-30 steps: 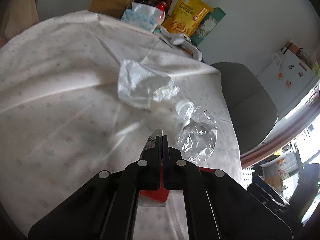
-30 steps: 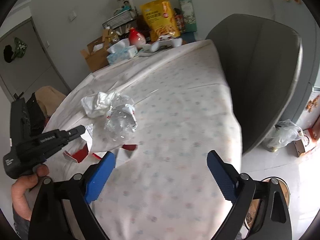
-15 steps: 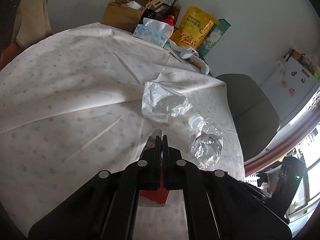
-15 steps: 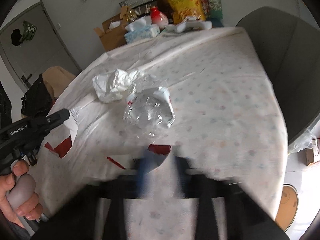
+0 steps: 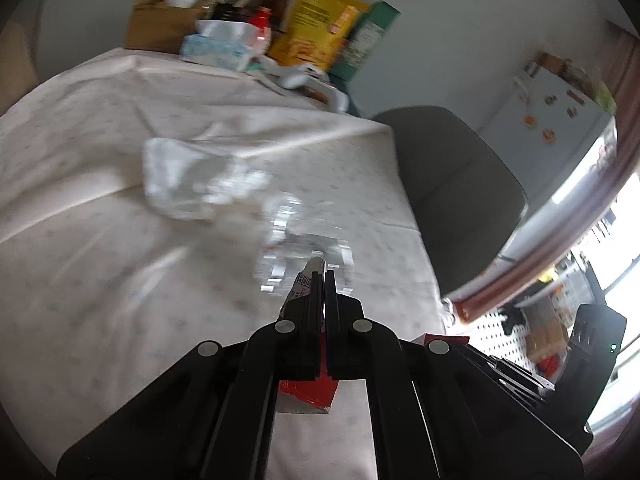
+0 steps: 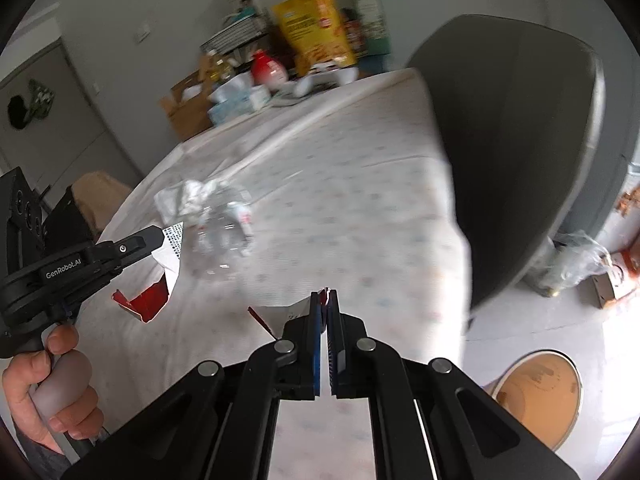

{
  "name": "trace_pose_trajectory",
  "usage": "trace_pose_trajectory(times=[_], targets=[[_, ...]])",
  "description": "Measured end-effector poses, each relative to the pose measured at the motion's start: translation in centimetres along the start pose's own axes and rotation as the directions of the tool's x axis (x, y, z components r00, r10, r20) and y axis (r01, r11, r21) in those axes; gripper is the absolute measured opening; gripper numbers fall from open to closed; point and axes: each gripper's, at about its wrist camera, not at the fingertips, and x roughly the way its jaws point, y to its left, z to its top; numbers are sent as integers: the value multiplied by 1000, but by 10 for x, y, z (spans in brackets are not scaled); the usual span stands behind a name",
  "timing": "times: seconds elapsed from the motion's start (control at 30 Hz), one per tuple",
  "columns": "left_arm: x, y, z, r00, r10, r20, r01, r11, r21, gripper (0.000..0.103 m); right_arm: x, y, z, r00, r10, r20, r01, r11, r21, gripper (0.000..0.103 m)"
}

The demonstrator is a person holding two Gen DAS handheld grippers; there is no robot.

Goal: Collect trash
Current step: 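Carry the red wrapper in the left tool while the right tool carries the scrap to the bin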

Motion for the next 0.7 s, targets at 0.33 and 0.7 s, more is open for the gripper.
trace_pose_trajectory(times=[0.33, 0.7], targets=[[39, -85, -14, 993, -92, -74, 100, 988, 114, 2, -51, -82, -8, 991, -122, 59, 115, 987, 113, 4], [75, -168, -40, 974, -149, -170, 187, 954, 235, 2, -83, -157, -31, 970, -234, 66, 214, 951, 223, 4]])
